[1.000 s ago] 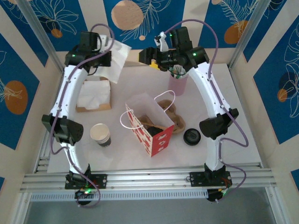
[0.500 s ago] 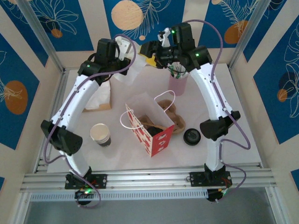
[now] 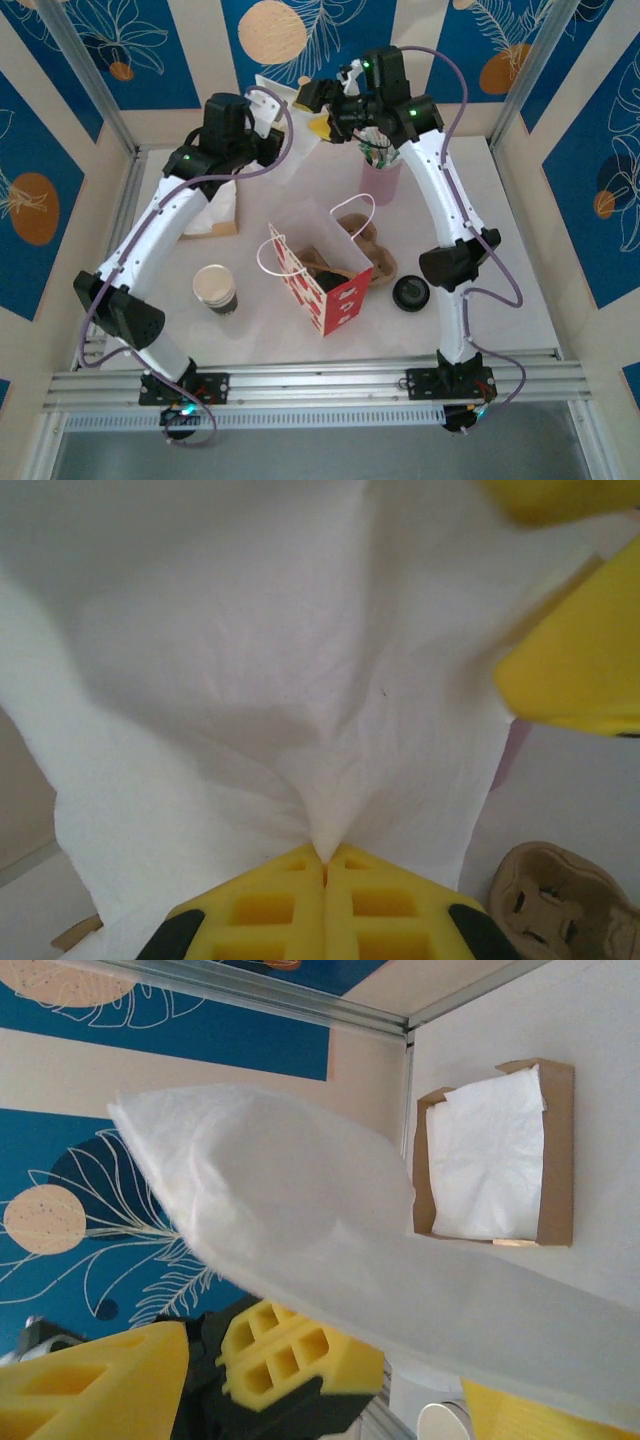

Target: Pack the takeout coffee

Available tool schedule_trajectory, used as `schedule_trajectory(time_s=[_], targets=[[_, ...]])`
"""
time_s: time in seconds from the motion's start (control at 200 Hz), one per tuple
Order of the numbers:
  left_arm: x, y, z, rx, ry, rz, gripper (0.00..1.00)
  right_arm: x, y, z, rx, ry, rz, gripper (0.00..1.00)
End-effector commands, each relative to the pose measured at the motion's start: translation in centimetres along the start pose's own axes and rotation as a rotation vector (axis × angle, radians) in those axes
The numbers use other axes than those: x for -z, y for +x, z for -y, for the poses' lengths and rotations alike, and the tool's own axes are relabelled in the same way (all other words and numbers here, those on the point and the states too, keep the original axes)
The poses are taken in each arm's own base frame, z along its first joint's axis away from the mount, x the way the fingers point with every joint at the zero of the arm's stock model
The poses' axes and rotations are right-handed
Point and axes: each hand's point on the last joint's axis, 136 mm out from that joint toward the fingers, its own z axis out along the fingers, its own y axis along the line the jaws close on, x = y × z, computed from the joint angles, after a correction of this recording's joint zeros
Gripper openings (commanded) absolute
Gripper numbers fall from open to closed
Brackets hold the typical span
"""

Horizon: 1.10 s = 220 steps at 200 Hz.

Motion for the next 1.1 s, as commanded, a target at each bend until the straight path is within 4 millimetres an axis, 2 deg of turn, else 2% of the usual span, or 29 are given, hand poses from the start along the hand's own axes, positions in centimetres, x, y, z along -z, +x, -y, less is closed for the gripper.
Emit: schedule_trajectory(time_s=[0.0,0.3,0.46,0.6,0.655,0.695,0.76,0.825,0.865,1.095], targets=[[0.9,-1.7,1.8,-0.071,0.026,0.061,0.0,-0.1,0.3,-0.3,-0.01,-0.005,-0.012,0.76],[1.2,-2.2,5.4,-0.206,0.059,0.1,0.0,-1.0,-0.4,2.2,-0.045,0.057,-0.012,0.78],[1.7,-2.5,6.5,-0.236,0.069,0.128,0.0,-0.9,-0.6,3.3,-0.056,0.089,-0.009,0.72],[2.0,-2.8,6.9,-0.247,0.076,0.151,0.0,-1.1,-0.3,3.3,-0.049,0.084,-0.026,0.63],[2.0,-3.0,6.8,-0.249,0.074,0.157,0.0,-1.2,0.0,3.3,-0.044,0.081,-0.04,0.56],[2.1,-3.1,6.8,-0.251,0.071,0.163,0.0,-1.2,0.2,3.3,-0.039,0.083,-0.05,0.55],[2.1,-3.2,6.7,-0.257,0.065,0.17,0.0,-1.1,0.7,3.3,-0.025,0.086,-0.064,0.55],[2.0,-3.2,6.6,-0.259,0.056,0.175,0.0,-1.0,1.2,3.3,-0.016,0.091,-0.079,0.66],[2.1,-3.3,6.5,-0.258,0.051,0.178,0.0,-0.7,1.5,3.2,-0.012,0.094,-0.084,0.69],[2.2,-3.2,6.6,-0.218,0.068,0.192,0.0,1.0,1.8,1.9,0.096,0.006,-0.094,0.72]])
